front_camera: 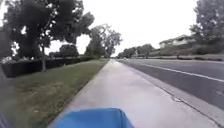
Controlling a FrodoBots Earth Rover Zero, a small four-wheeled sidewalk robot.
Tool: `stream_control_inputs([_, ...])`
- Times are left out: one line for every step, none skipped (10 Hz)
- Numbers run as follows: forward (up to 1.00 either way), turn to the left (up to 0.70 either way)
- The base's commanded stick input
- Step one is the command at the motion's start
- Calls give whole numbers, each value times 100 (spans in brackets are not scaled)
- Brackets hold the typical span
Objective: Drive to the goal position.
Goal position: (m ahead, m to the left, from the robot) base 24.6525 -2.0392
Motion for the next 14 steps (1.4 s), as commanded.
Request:
stream_control_inputs([100, 0])
stream_control_inputs([100, 0])
stream_control_inputs([100, 0])
stream_control_inputs([100, 0])
stream_control_inputs([100, 0])
stream_control_inputs([100, 0])
stream_control_inputs([100, 0])
stream_control_inputs([100, 0])
stream_control_inputs([100, 0])
stream_control_inputs([100, 0])
stream_control_inputs([100, 0])
stream_control_inputs([100, 0])
stream_control_inputs([100, 0])
stream_control_inputs([100, 0])
